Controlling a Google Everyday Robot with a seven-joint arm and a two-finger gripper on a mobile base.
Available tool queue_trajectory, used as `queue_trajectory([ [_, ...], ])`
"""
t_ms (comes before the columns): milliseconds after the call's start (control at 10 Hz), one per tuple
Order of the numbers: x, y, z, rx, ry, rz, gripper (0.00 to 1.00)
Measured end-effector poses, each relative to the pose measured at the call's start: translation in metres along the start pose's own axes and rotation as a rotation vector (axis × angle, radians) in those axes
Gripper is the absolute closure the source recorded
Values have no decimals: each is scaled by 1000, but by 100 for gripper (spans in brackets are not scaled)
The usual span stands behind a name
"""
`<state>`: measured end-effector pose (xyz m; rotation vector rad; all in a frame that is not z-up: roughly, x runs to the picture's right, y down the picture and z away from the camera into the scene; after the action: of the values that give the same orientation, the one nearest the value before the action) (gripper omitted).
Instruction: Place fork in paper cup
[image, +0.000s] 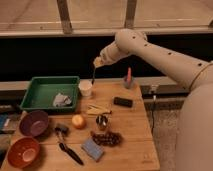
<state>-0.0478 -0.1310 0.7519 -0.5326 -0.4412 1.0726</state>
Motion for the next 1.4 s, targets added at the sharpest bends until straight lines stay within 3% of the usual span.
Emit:
queue_trajectory([
  [200,-4,4,4,-22,-12,-18,100],
  [700,-2,3,7,-22,-11,-15,100],
  [1400,10,-8,44,-70,-19,22,100],
])
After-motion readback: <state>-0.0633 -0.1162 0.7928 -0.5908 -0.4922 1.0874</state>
